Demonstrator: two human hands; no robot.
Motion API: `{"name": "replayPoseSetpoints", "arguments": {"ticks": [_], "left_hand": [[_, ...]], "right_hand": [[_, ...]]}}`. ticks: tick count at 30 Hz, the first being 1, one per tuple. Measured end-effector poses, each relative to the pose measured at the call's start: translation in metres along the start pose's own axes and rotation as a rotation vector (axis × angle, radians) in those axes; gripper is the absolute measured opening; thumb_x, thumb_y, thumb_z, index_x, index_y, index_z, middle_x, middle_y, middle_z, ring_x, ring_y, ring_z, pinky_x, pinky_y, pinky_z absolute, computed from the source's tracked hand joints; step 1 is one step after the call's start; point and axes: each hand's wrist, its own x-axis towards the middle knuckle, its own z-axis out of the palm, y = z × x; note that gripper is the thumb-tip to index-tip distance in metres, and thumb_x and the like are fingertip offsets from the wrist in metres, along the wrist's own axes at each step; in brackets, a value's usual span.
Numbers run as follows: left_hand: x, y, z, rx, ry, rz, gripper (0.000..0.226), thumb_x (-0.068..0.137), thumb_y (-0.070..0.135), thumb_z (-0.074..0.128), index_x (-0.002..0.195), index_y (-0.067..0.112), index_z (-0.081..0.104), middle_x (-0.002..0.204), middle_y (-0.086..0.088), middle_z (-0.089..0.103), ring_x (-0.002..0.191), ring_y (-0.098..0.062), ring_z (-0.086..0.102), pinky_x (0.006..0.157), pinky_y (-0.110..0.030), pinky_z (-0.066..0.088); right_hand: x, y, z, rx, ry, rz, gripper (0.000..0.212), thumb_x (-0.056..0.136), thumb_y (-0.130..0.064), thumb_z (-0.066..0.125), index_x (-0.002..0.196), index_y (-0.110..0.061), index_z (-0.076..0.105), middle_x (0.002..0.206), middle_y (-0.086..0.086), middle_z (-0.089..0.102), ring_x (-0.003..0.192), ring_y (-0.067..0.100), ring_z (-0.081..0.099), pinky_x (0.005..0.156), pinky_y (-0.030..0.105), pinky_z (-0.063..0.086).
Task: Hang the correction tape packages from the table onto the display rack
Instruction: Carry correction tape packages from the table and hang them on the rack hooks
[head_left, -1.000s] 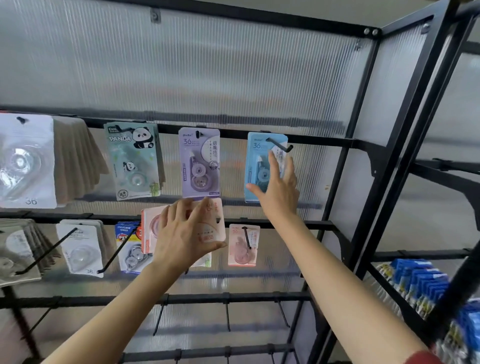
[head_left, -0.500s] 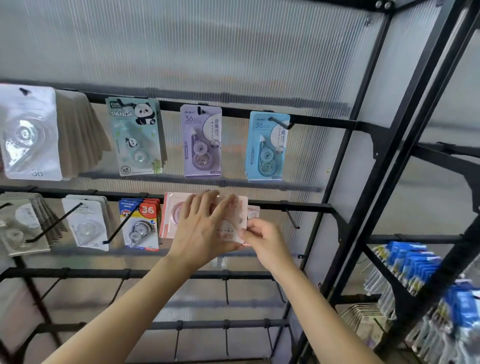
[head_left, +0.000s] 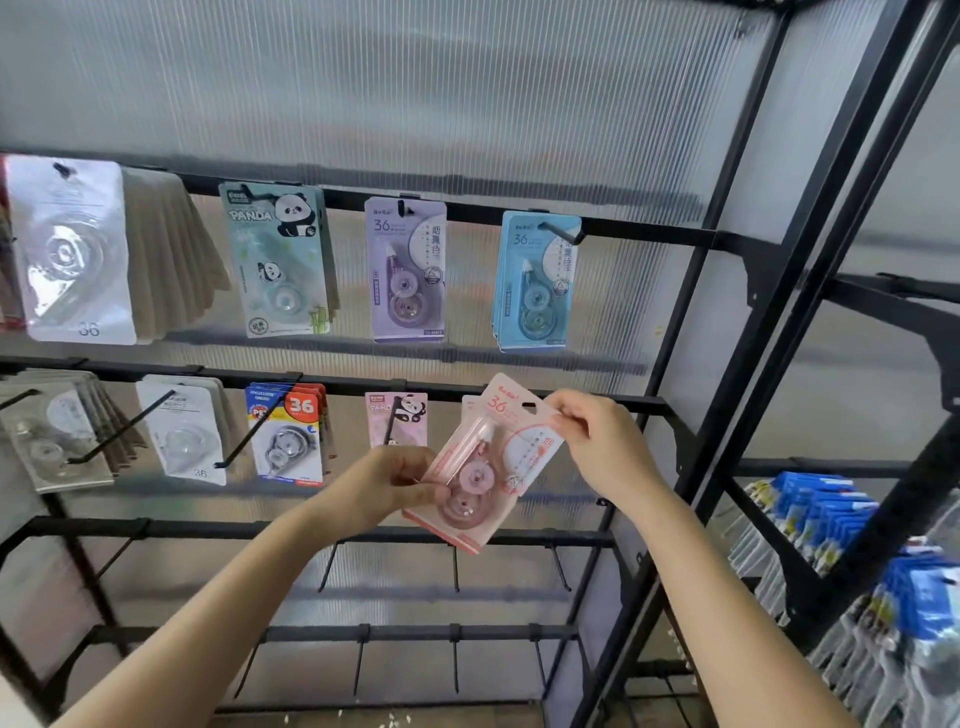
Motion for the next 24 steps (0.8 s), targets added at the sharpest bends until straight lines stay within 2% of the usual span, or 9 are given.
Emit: {"name": "replayPoseSetpoints", "arguments": {"ticks": [2,6,10,12,15,17,20,22,24], "left_hand": [[-0.002,-0.004,0.007,-0.077,-0.026,0.007,0.016,0.086,0.000,0.061,0.101,-0.006,0.061,0.102,-0.019,0.069,0.093,-0.024,0.068,0.081,-0.035,0.056],[-0.006,-0.009,0.018,-0.253,0.033,0.075,0.026,0.083,0.014,0.060,0.106,0.000,0.062,0.101,-0.010,0.072,0.094,-0.022,0.069,0.075,-0.027,0.055],[-0.005,-0.007,0.031,-0.430,0.122,0.134,0.026,0.083,0.014,0.057,0.106,0.003,0.062,0.101,-0.009,0.073,0.094,-0.023,0.069,0.075,-0.027,0.056],[-0.003,-0.007,0.038,-0.464,0.141,0.130,0.025,0.083,0.013,0.056,0.106,0.005,0.062,0.101,-0.009,0.073,0.094,-0.023,0.069,0.075,-0.026,0.056],[-0.002,-0.010,0.046,-0.465,0.155,0.094,0.021,0.085,0.011,0.056,0.104,0.004,0.061,0.100,-0.011,0.072,0.095,-0.025,0.068,0.080,-0.030,0.057],[-0.003,-0.015,0.049,-0.340,0.149,0.089,0.027,0.084,0.020,0.059,0.109,0.009,0.061,0.105,-0.004,0.071,0.101,-0.023,0.066,0.086,-0.033,0.055],[-0.006,-0.030,0.044,0.197,0.336,0.110,0.047,0.086,0.037,0.062,0.129,0.023,0.050,0.130,0.017,0.048,0.116,-0.003,0.047,0.098,-0.028,0.041],[-0.008,-0.036,0.037,0.436,0.491,0.181,0.052,0.090,0.032,0.061,0.138,0.021,0.043,0.138,0.011,0.040,0.124,-0.005,0.036,0.101,-0.028,0.033],[-0.009,-0.040,0.031,0.594,0.522,0.217,0.051,0.090,0.024,0.062,0.138,0.014,0.045,0.141,-0.002,0.044,0.127,-0.021,0.042,0.101,-0.038,0.038]], "right_hand": [[-0.001,0.001,0.002,0.062,0.029,0.002,0.018,0.095,-0.010,0.052,0.102,-0.017,0.067,0.094,-0.002,0.070,0.087,0.016,0.061,0.070,0.032,0.048],[-0.015,0.001,0.012,0.463,0.113,0.118,0.028,0.091,-0.019,0.061,0.117,-0.020,0.054,0.092,0.002,0.065,0.086,0.012,0.061,0.073,0.018,0.047],[-0.039,0.001,0.032,0.719,-0.052,0.209,0.022,0.087,-0.023,0.061,0.106,-0.030,0.052,0.081,-0.018,0.071,0.080,-0.004,0.065,0.066,0.012,0.050],[-0.049,0.001,0.046,0.785,-0.090,0.205,0.017,0.089,-0.016,0.061,0.101,-0.028,0.058,0.087,-0.017,0.072,0.086,-0.003,0.066,0.070,0.012,0.050],[-0.059,0.004,0.063,0.826,-0.041,0.206,0.015,0.089,-0.009,0.061,0.097,-0.021,0.063,0.091,-0.009,0.072,0.091,0.005,0.067,0.076,0.017,0.051],[-0.063,0.010,0.071,0.830,-0.014,0.232,0.016,0.089,-0.006,0.060,0.097,-0.020,0.063,0.090,-0.007,0.071,0.089,0.006,0.067,0.076,0.019,0.052],[-0.071,0.025,0.082,0.748,-0.037,0.280,0.018,0.091,-0.008,0.059,0.099,-0.024,0.060,0.094,-0.007,0.069,0.087,0.004,0.066,0.072,0.017,0.050],[-0.075,0.037,0.087,0.701,-0.066,0.328,0.019,0.093,-0.009,0.057,0.099,-0.026,0.058,0.097,-0.007,0.067,0.088,0.003,0.064,0.071,0.013,0.047],[-0.077,0.047,0.092,0.682,-0.092,0.377,0.018,0.093,-0.009,0.056,0.102,-0.024,0.058,0.098,-0.011,0.066,0.089,-0.003,0.062,0.069,0.010,0.046]]}}
